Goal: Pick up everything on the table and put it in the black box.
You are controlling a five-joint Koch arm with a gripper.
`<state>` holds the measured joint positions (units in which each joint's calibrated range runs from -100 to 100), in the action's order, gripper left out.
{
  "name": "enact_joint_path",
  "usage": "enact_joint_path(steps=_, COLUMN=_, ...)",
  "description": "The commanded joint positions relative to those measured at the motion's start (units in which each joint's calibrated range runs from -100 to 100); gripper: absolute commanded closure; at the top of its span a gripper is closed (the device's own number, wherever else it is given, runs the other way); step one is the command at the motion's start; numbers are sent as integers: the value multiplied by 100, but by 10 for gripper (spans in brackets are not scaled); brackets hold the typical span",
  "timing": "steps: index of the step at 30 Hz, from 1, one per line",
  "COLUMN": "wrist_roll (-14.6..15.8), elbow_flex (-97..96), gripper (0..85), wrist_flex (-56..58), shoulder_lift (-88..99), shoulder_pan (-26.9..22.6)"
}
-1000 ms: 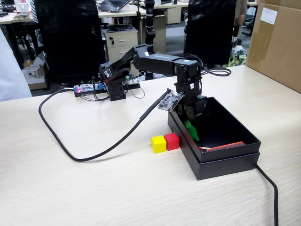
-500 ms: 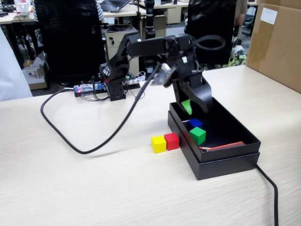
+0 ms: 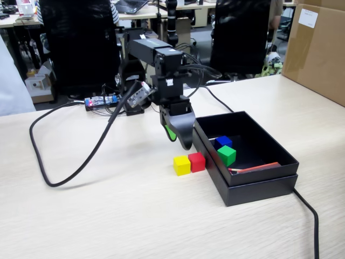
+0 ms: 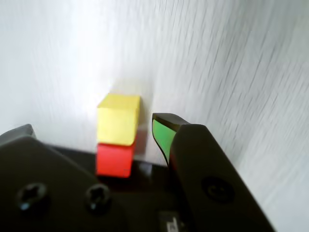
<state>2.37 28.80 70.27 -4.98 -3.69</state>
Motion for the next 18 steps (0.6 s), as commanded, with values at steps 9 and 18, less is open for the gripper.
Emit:
enact_joint_path(steps=9, wrist_roll=34, elbow_flex=910, gripper=378, wrist_flex=10, shoulder_lift=-1538, shoulder_pan=54)
enact_joint_path(steps=18, wrist_roll=98, elbow_flex=1154, gripper=407, wrist_flex=10, shoulder_lift=-1814, shoulder_pan=-39)
